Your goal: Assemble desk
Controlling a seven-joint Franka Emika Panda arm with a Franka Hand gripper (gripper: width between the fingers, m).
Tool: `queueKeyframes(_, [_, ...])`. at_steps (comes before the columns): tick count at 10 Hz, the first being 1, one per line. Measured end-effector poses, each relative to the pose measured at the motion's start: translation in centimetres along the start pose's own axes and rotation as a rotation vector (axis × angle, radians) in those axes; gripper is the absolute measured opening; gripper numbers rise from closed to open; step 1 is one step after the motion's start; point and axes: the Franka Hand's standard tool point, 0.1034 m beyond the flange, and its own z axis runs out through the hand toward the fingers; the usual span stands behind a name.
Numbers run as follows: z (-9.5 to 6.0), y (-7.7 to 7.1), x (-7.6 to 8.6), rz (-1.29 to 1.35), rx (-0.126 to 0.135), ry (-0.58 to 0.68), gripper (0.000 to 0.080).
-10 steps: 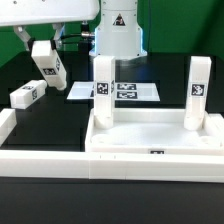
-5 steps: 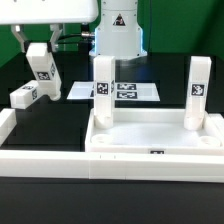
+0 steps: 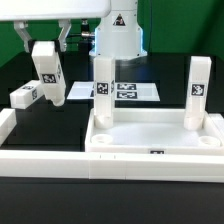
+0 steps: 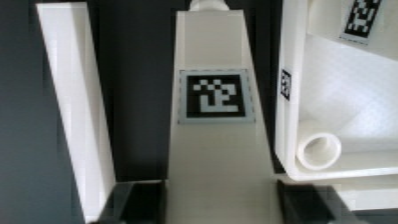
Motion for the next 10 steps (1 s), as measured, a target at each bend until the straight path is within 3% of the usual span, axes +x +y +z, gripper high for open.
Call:
queueKeyframes(2, [-0.2,-0.8,1.0,-0.019,-0.001,0.010,0.0290])
queueKeyframes(5, [-1.6,-5.0,4.8,-0.014,0.001,0.062,0.0290])
queueKeyframes(6, [-1.6,-5.5,4.9,-0.026,0.001,0.066,0.0290])
queueKeyframes(8, [-1.5,-4.8,5.1,-0.020,-0.008,0.088,0.0290])
queueKeyframes(10, [-1.5,-3.9,5.4,-0.034,-0.061,0.231,0.0290])
